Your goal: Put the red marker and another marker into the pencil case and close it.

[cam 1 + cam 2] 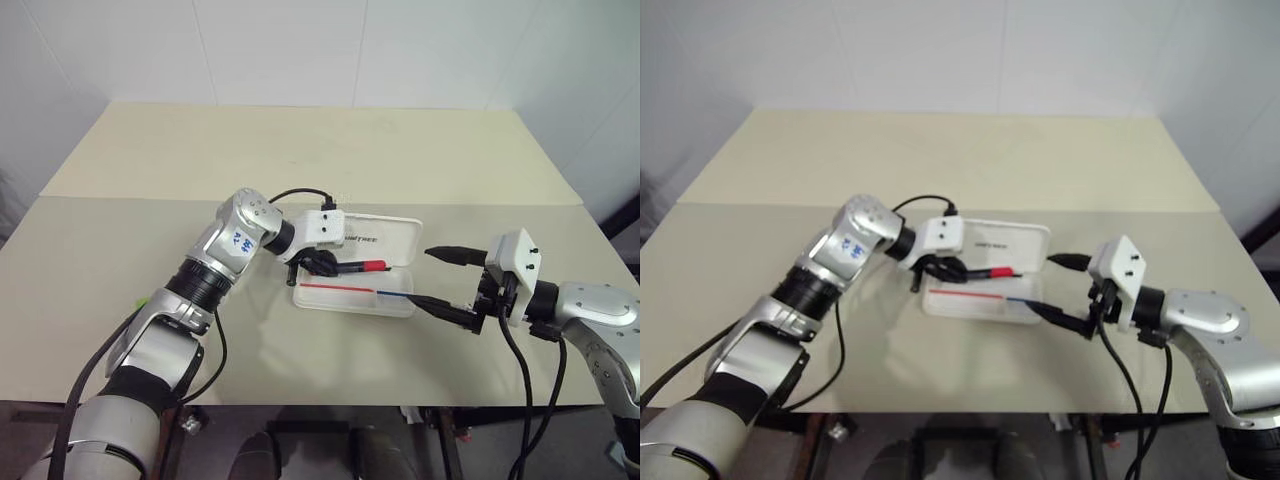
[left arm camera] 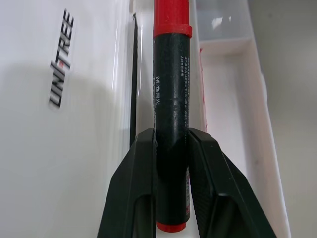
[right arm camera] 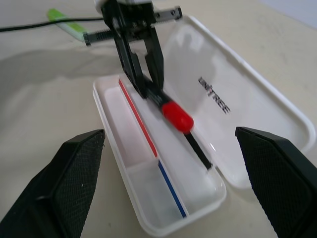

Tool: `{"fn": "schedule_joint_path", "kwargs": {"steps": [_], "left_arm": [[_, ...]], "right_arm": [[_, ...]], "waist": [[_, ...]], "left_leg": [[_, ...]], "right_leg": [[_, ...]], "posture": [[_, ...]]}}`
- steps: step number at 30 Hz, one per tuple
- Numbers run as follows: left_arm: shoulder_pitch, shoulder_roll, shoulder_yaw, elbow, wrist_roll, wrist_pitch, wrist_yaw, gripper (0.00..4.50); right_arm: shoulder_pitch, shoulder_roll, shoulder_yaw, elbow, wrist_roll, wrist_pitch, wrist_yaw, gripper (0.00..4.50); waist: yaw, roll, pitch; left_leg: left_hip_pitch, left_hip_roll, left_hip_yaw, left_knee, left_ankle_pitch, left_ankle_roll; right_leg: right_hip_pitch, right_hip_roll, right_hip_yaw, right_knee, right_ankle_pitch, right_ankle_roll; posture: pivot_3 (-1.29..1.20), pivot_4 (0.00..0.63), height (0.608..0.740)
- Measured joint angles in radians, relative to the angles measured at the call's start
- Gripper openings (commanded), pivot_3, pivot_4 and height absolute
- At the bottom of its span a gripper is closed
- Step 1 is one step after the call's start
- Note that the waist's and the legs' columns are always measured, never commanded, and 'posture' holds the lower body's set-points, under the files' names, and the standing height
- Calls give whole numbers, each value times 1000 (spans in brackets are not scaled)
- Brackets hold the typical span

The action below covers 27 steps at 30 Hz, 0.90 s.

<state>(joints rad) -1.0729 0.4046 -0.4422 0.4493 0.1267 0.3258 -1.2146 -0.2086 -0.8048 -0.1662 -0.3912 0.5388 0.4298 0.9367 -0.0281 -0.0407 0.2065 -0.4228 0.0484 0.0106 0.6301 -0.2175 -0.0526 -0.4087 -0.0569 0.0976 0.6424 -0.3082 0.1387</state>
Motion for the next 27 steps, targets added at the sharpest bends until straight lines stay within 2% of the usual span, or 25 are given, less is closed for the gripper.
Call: {"fn": "schedule_joint_path", "kwargs": {"steps": [5, 6, 7, 9, 16, 25, 27], "left_arm": [[1, -5, 0, 0, 2, 0, 1, 539], [1, -10, 0, 0, 2, 1, 1, 1269], [2, -13, 0, 0, 1, 2, 1, 1461], [3, -19, 0, 0, 1, 2, 7, 2214], [12, -30, 8, -13, -3, 23, 23, 4419], [32, -22, 50, -157, -74, 72, -15, 4419], [63, 9, 64, -226, -106, 106, -33, 4419]], "right_arm": [[2, 0, -1, -4, 5, 10, -18, 4500], [2, 0, -1, -5, 8, 11, -20, 4500], [2, 0, 0, -6, 12, 11, -22, 4500], [1, 0, 0, -6, 14, 12, -27, 4500], [-16, 0, 0, -6, 17, 12, -29, 4500], [-47, 22, 8, 8, 12, 7, -28, 4500], [-59, 30, 14, 15, 11, 5, -24, 4500]], "waist": [[0, 0, 0], [0, 0, 0], [0, 0, 0], [0, 0, 0], [-1, 0, 0], [0, 0, 0], [-6, 0, 0]], "left_leg": [[0, 0, 0, 0, 0, 0], [0, 0, 0, 0, 0, 0], [0, 0, 0, 0, 0, 0], [0, 0, 0, 0, 0, 0], [0, 0, 0, 0, 0, 0], [0, 0, 0, 0, 0, 0], [1, 0, 0, -1, 0, 0]], "right_leg": [[0, 0, 0, 0, 0, 0], [0, 0, 0, 0, 0, 0], [0, 0, 0, 0, 0, 0], [0, 0, 0, 0, 0, 0], [0, 0, 0, 0, 0, 0], [0, 0, 0, 0, 0, 0], [0, 0, 1, 0, 0, 0]], "posture": [[0, 150, 740], [0, 150, 740], [0, 150, 740], [0, 150, 740], [0, 150, 740], [0, 150, 740], [0, 150, 740]]}}
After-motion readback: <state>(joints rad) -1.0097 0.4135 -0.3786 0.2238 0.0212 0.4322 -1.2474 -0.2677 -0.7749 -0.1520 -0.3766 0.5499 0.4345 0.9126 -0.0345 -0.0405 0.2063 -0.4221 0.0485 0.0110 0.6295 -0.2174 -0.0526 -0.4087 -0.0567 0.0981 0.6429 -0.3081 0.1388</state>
